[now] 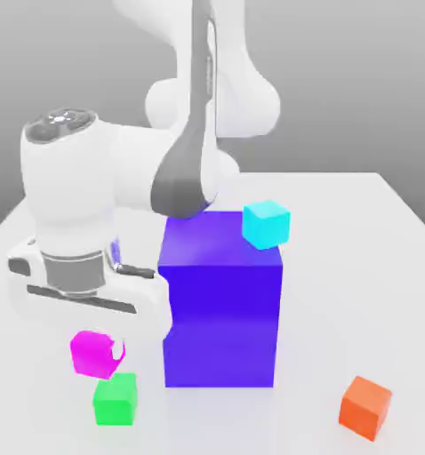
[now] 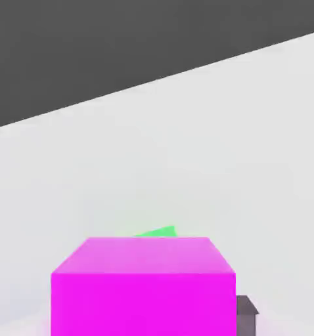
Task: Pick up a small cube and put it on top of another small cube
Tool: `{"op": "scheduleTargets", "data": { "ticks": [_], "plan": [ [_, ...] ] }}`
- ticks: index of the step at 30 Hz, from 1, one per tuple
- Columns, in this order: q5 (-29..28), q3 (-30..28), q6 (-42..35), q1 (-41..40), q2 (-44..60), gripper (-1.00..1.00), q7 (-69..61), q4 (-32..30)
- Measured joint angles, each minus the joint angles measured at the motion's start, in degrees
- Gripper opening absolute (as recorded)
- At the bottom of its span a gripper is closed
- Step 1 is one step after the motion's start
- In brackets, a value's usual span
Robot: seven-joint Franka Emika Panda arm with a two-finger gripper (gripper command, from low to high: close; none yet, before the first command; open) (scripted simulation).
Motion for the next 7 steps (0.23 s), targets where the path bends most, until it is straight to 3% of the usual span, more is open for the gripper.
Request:
{"op": "scheduleTargets", "data": {
  "ticks": [3, 4, 7],
  "plan": [
    [3.37, 1.71, 5.32, -1.03, 5.36, -1.0, -2.35, -0.12],
    [4.4, 2.46, 6.92, -1.57, 7.08, 1.0, -3.09, -0.05],
    [4.4, 2.46, 6.92, -1.57, 7.08, 1.0, -3.09, -0.05]
  ]
}}
